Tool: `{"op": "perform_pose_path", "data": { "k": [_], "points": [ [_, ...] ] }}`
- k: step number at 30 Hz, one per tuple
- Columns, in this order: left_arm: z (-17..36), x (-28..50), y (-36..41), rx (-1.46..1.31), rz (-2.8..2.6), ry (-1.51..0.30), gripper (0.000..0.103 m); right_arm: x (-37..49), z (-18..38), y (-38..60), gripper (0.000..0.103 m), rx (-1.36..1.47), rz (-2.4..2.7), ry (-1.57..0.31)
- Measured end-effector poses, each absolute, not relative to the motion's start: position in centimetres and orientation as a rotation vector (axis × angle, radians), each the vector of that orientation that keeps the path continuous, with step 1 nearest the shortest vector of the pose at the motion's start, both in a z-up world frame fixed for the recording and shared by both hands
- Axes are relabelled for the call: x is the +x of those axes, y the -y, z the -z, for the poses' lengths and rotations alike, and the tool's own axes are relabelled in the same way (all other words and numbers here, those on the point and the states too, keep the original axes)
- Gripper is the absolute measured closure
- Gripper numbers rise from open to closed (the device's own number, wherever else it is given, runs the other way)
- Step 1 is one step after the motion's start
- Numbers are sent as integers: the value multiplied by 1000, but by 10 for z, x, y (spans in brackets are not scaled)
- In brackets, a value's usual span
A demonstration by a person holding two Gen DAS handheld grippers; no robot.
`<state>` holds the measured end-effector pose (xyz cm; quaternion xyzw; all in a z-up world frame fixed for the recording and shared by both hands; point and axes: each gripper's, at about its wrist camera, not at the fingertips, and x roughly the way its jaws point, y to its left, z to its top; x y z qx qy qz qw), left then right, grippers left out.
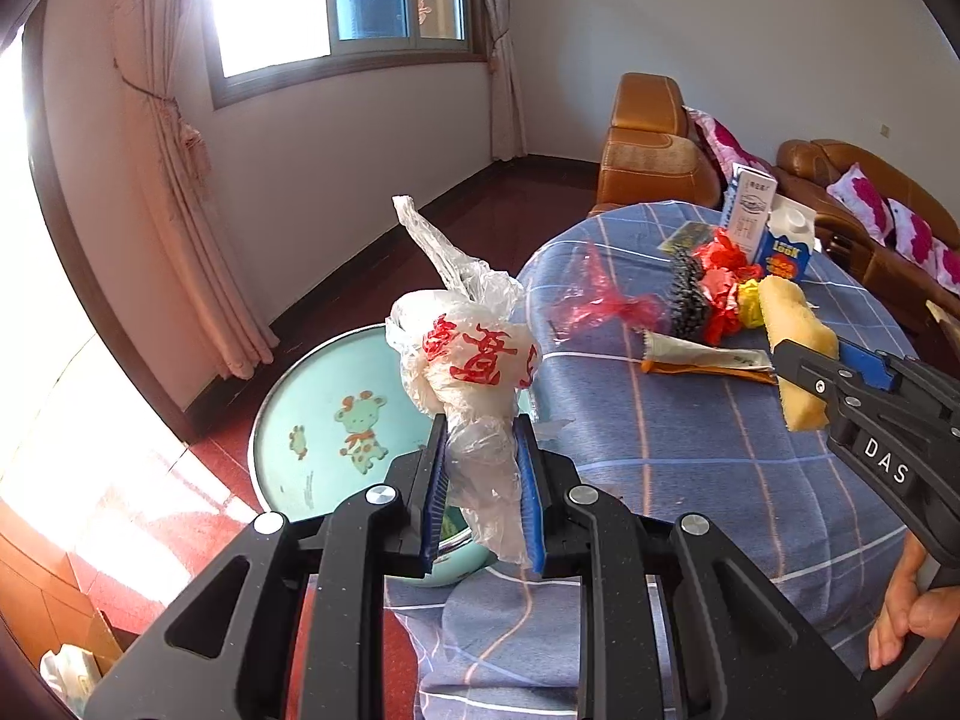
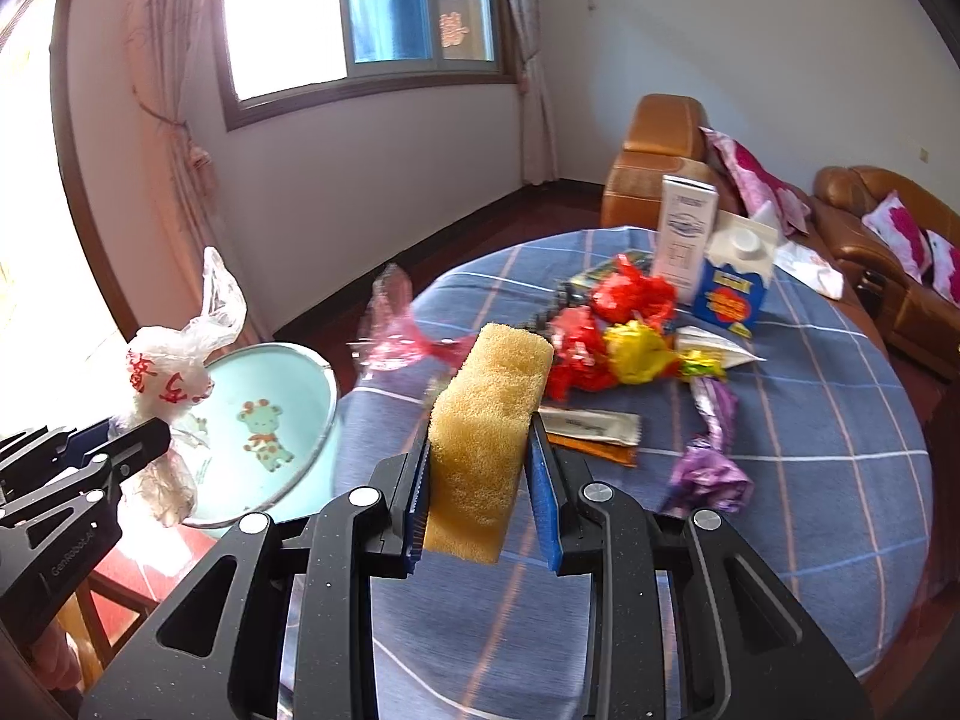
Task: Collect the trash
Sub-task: 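Carry the white bag and yellow sponge over the blue bin and release both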
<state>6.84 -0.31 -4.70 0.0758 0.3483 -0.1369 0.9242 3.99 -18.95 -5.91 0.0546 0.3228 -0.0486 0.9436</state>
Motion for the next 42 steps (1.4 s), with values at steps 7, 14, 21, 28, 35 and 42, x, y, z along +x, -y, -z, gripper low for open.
{"op": "perform_pose_path", "data": {
  "k": [7,14,21,28,35,42],
  "points": [
    [50,77,-20,134,225,-720,82,54,59,162,73,78,49,-665],
    [53,85,-41,111,186,-727,82,68,62,140,73,54,3,-674],
    [62,96,-50,105,163,-752,82,83,64,116,73,32,-47,-680],
    [71,108,-59,96,144,-781,82,99,70,95,73,7,-87,-695],
    [85,120,-66,87,131,-819,82,118,85,83,73,-5,-109,-736],
    [101,135,-69,96,123,-869,82,139,100,77,73,-6,-128,-780]
  ]
}}
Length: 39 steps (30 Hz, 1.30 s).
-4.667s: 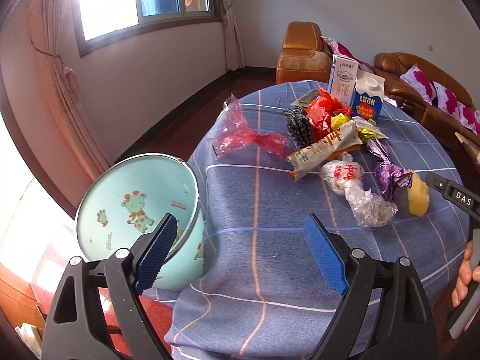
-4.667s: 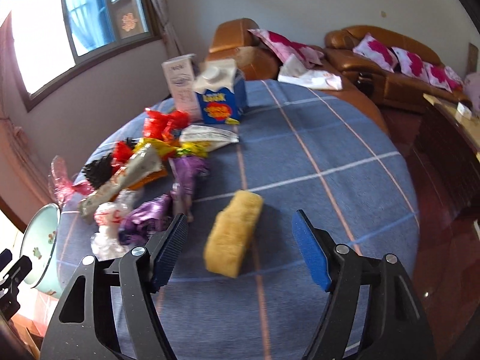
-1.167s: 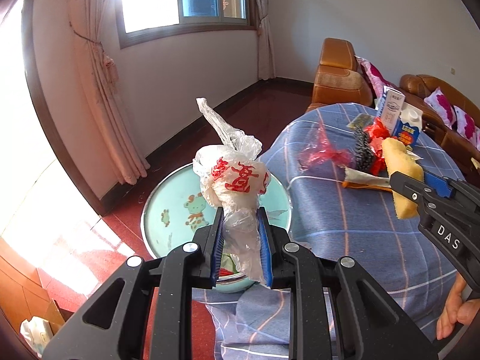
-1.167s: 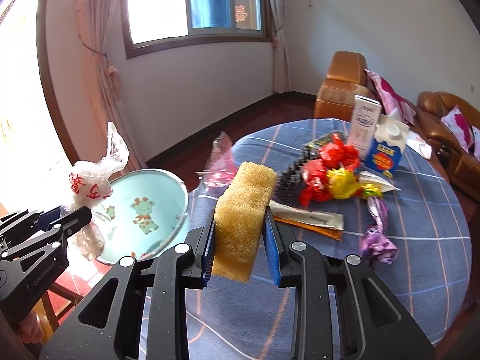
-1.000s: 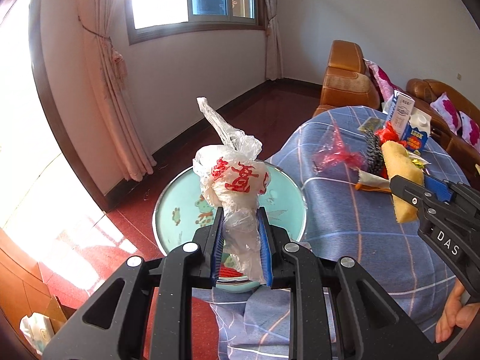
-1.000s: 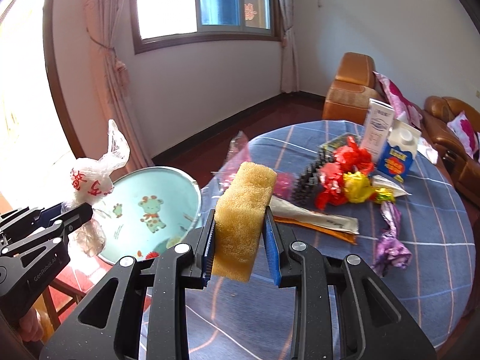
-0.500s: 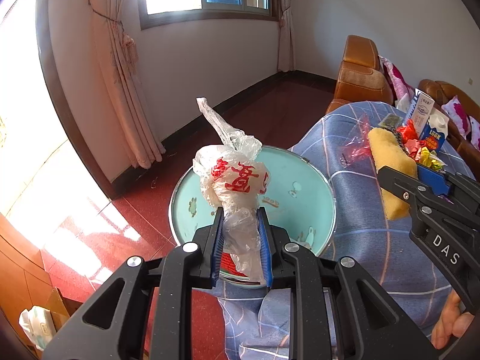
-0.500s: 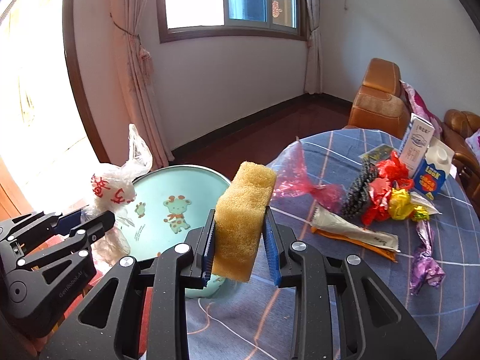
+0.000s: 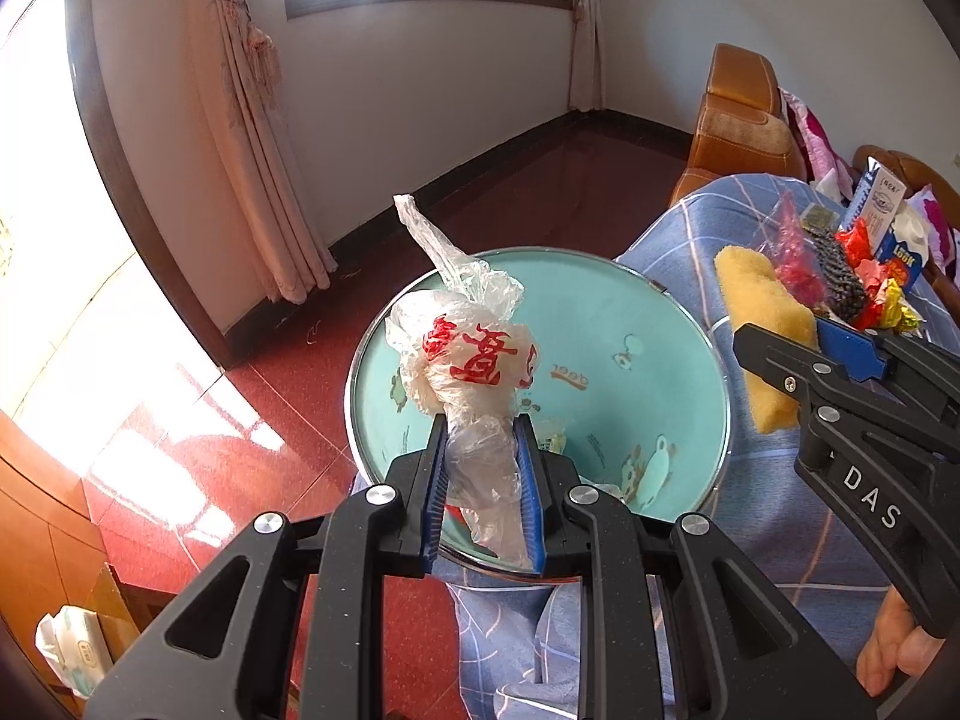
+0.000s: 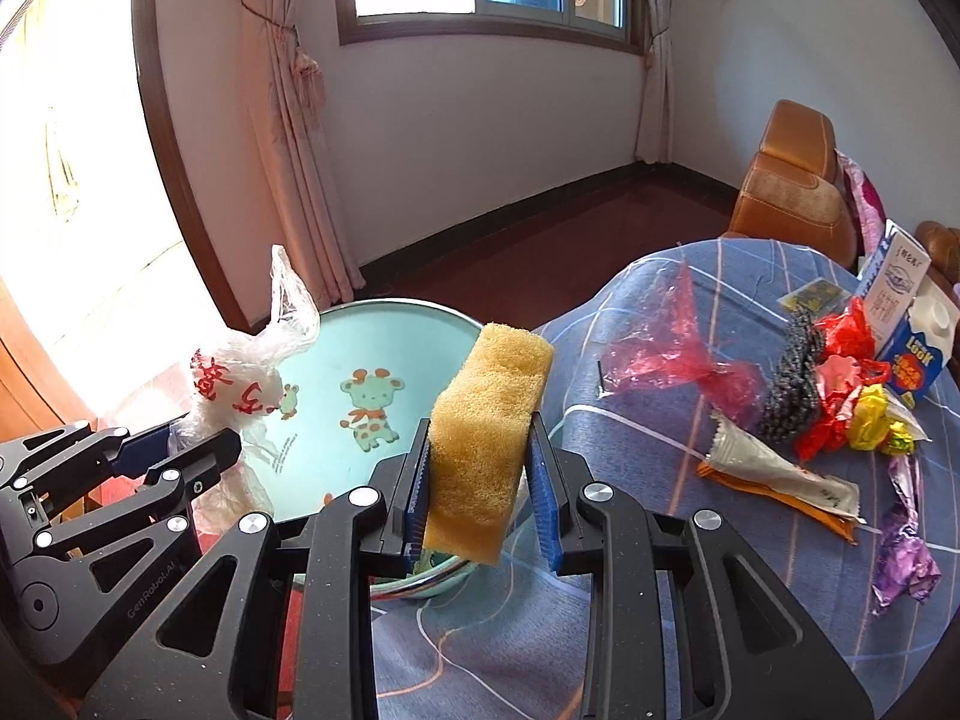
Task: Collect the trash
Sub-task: 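Carry the white bag and yellow sponge over the blue bin and release both, then grasp the pink plastic bag with the left tool while the right tool grasps the purple wrapper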
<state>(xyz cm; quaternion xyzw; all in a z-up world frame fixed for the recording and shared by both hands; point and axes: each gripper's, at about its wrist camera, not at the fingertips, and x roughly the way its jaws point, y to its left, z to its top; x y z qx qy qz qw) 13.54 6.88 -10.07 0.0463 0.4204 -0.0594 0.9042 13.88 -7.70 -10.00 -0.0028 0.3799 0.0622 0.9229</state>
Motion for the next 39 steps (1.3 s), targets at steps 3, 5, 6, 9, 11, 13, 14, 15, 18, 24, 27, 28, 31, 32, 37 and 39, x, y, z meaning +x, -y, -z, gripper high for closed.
{"op": "perform_pose_path", "data": {
  "k": [3,5,6,9,11,13,14,15,18,24,27,28,31,32,37,39],
  "points": [
    [106,141,-71,96,121,-886,82,147,107,72,73,-11,-145,-802],
    [110,144,-72,98,123,-898,82,151,111,70,73,-14,-156,-815],
    [111,146,-71,99,125,-903,82,153,113,69,72,-14,-162,-820],
    [117,151,-72,97,126,-925,81,159,121,66,72,-9,-191,-852],
    [119,153,-73,95,123,-934,81,165,126,63,70,-5,-207,-877],
    [121,154,-74,99,122,-939,79,169,131,63,68,7,-229,-895],
    [122,155,-74,101,119,-943,79,169,132,62,66,9,-234,-900],
    [122,154,-76,100,117,-944,78,170,133,62,63,10,-241,-902],
    [122,155,-78,103,107,-948,70,168,129,61,56,8,-242,-884],
    [115,151,-82,109,69,-923,43,160,113,72,54,34,-209,-839],
    [108,147,-82,115,39,-902,33,152,103,83,46,56,-182,-803],
    [105,145,-82,114,33,-895,32,150,101,85,42,57,-174,-793],
    [99,139,-81,114,20,-880,23,141,96,90,39,63,-154,-777],
    [97,137,-80,115,12,-874,20,139,95,93,39,68,-143,-776],
    [87,127,-75,115,23,-852,18,128,92,109,39,88,-98,-772],
    [84,124,-70,124,31,-841,18,123,90,116,39,96,-79,-763]
  ]
}}
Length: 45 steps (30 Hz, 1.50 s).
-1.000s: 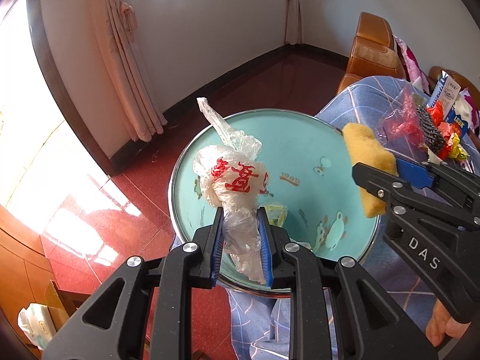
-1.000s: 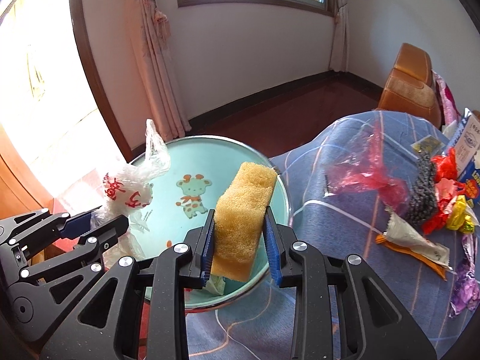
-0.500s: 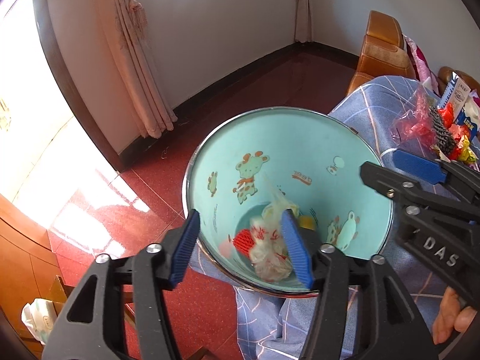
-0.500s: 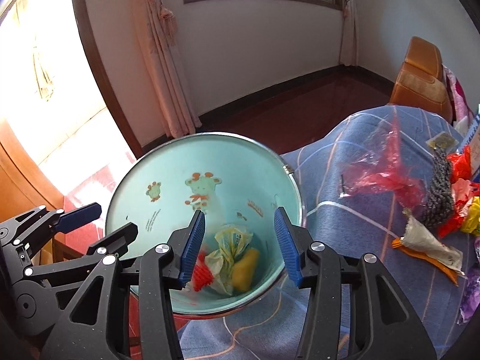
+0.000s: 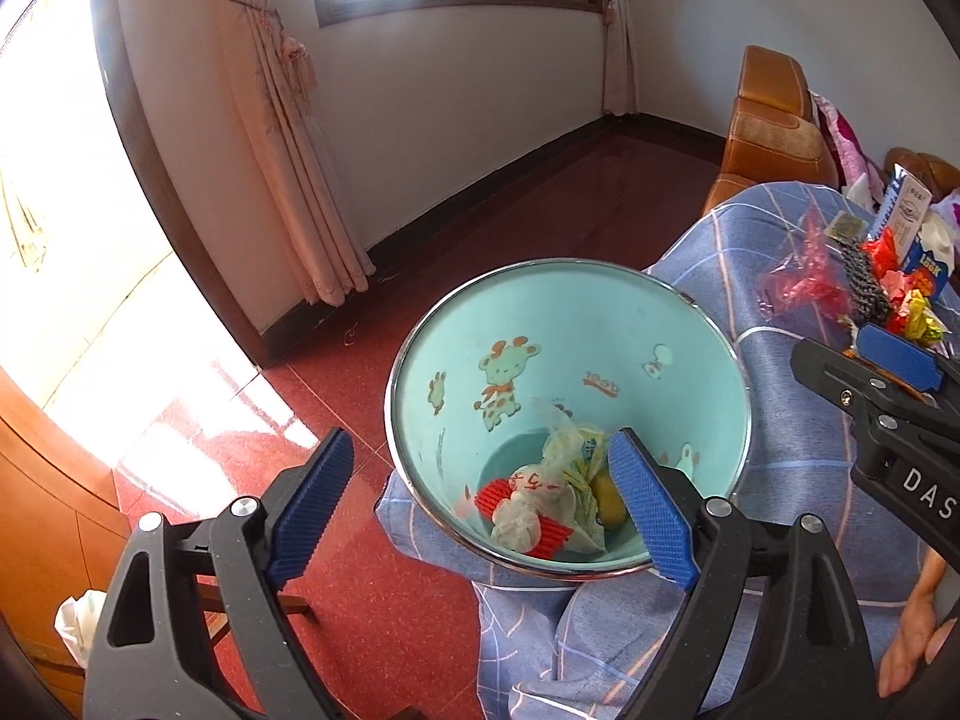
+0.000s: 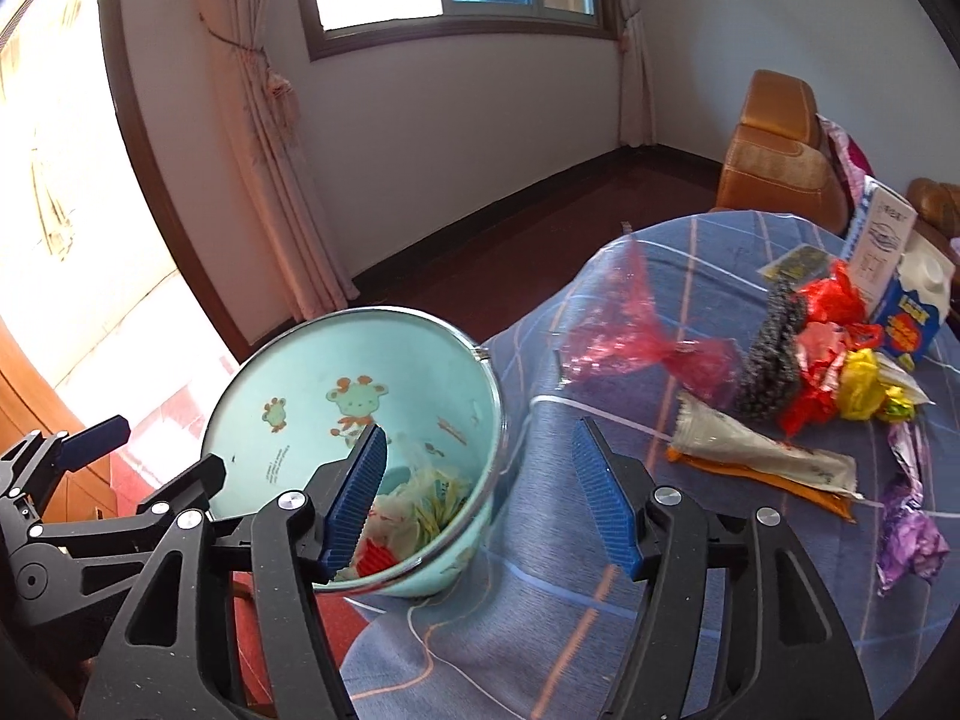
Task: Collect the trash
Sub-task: 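Grasp the pink plastic bag with the left tool while the right tool grasps the purple wrapper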
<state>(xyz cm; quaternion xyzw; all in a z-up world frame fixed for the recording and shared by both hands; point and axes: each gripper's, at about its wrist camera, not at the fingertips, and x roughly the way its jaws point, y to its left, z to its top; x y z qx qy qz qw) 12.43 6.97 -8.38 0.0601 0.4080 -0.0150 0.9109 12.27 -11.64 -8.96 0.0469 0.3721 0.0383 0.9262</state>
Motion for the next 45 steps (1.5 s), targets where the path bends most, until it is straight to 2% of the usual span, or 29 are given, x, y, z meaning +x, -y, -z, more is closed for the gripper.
{"op": "perform_pose_path", "data": {
  "k": [23,37,39,41,45],
  "points": [
    [79,96,34,230,239,-796,18,48,84,291,39,271,310,-684],
    [72,148,78,262,274,-751,18,79,131,339,40,340,354,-842],
    [70,158,81,247,283,-749,18,81,138,343,44,356,351,-858],
    [67,171,86,228,301,-749,18,83,143,345,62,369,342,-880],
    [66,193,103,229,315,-734,18,84,147,349,73,367,320,-895]
  ]
}}
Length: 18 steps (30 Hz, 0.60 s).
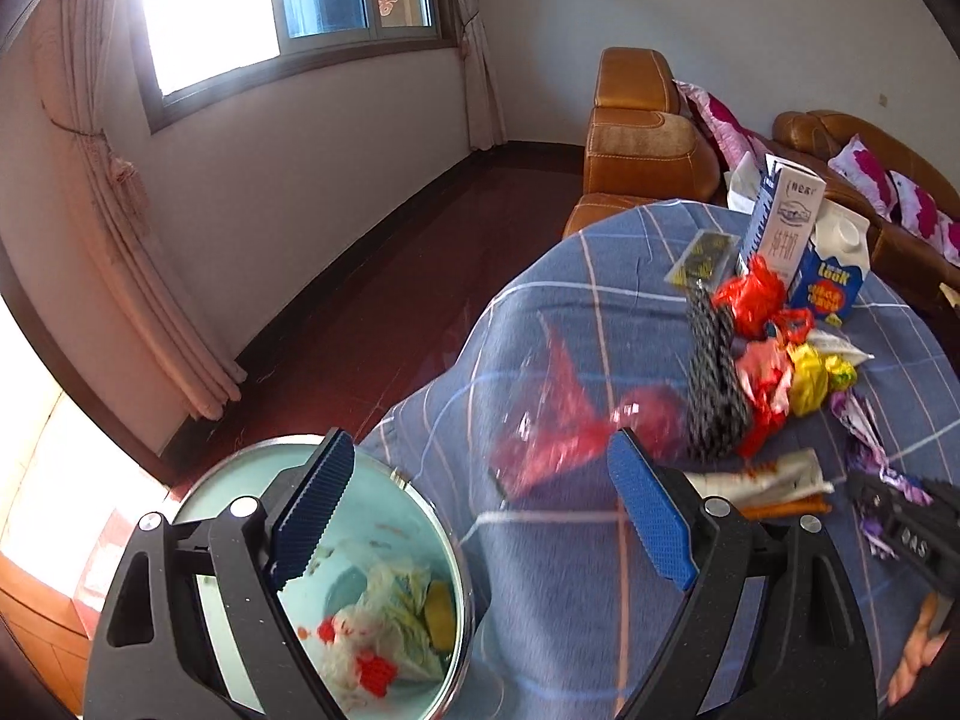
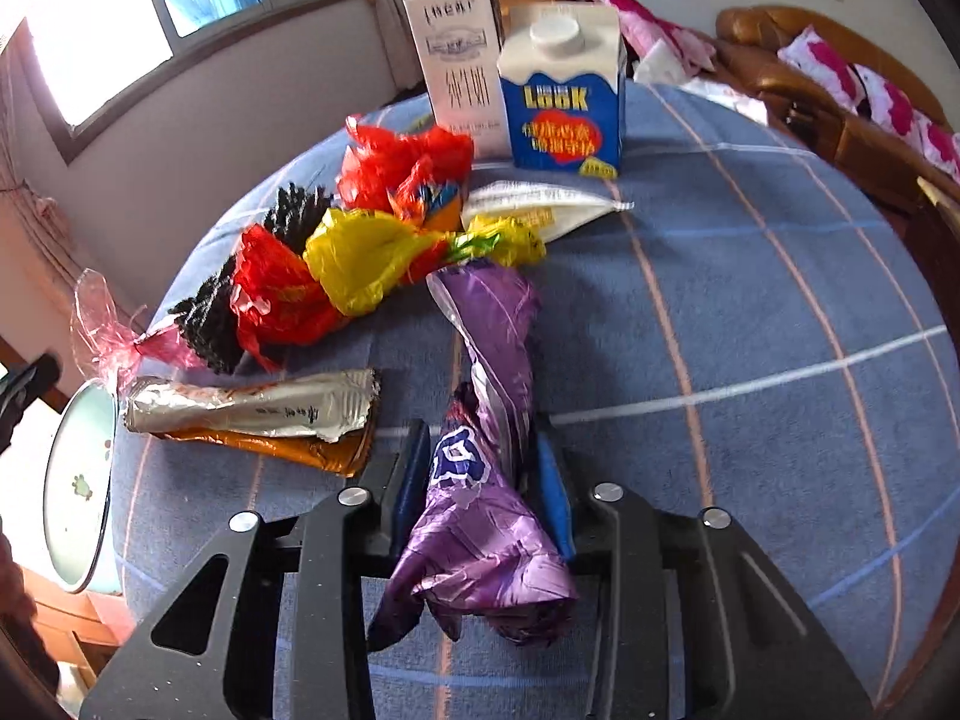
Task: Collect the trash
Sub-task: 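Grasp the pink plastic bag with the left tool while the right tool grasps the purple wrapper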
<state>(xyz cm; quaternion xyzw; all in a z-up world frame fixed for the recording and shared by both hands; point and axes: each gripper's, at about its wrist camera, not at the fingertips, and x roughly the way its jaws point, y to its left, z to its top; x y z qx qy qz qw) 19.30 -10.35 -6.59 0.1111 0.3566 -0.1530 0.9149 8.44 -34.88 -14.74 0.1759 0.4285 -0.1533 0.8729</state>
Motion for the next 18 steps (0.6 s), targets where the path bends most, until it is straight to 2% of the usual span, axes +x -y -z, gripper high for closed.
{"op": "perform_pose_path", "data": {
  "k": [3,5,8,10,13,18],
  "points": [
    [71,209,119,238,330,-751,32,78,143,356,76,385,327,-877],
    [76,219,128,232,339,-770,34,71,138,363,76,395,341,-847],
    [84,225,138,246,345,-792,45,62,128,369,76,396,353,-814],
    [92,229,143,243,359,-824,74,56,123,373,76,394,362,-800],
    [97,227,142,224,362,-841,85,52,119,374,76,391,370,-785],
    [82,211,127,182,355,-808,88,44,110,367,76,389,371,-751]
  ]
}}
